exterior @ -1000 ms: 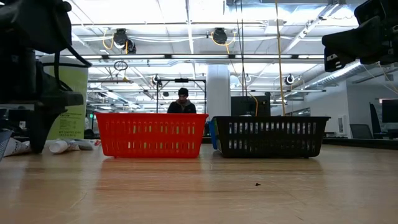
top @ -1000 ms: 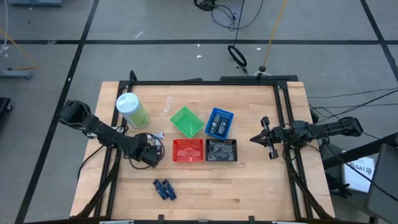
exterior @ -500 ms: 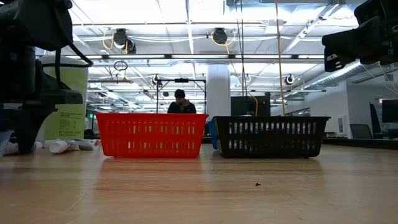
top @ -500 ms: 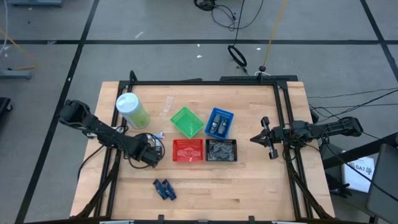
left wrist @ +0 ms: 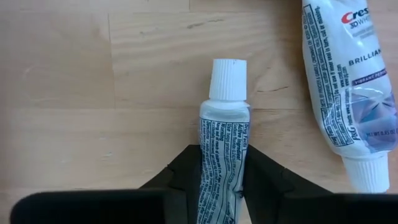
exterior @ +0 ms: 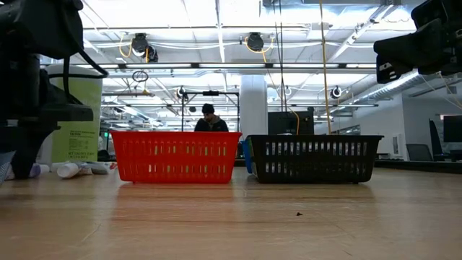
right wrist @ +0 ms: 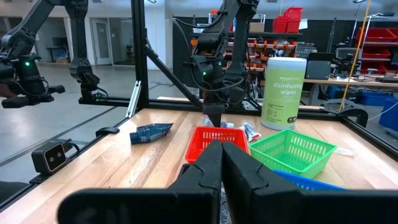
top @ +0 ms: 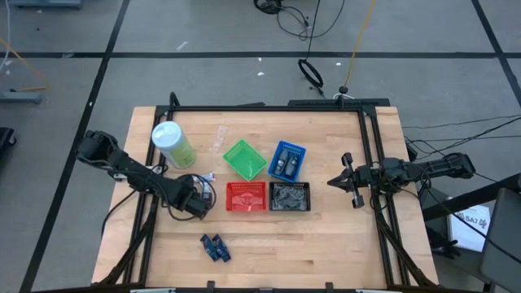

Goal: Pick & Place Travel size toiletries
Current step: Put the bottom toothpaste into the green bin

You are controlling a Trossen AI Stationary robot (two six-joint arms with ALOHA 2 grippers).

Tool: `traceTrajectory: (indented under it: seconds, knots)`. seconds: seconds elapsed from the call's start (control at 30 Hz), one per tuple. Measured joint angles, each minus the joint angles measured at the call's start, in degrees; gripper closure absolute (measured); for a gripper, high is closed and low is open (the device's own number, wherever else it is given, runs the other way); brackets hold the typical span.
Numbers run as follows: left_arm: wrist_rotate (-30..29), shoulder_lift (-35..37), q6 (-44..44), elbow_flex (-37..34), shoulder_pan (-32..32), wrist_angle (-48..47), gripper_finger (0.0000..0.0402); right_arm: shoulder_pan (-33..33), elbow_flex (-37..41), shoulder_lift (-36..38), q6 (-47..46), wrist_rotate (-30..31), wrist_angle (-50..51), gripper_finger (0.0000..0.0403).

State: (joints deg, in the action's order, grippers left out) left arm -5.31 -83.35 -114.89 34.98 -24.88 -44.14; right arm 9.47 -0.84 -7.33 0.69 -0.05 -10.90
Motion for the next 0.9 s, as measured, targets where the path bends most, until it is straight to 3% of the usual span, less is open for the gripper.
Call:
traceTrajectory:
  seconds: [0.27,0.6,0.9]
  knots:
    - [-2.5,-0.4,5.6,5.2,0.0,-5.7,0.0310,0.0,0.0,0.0,0.0,0.0,0.0,0.0403]
    - [-7.4,-0.3,13.9,13.0,0.0,-6.5,0.0310,0.0,0.0,0.0,0.0,0.0,0.0,0.0403]
    - [-18.4,-0.2,28.0,20.9,1.3,-5.6,0.0310,0.0,0.0,0.0,0.0,0.0,0.0,0.0403]
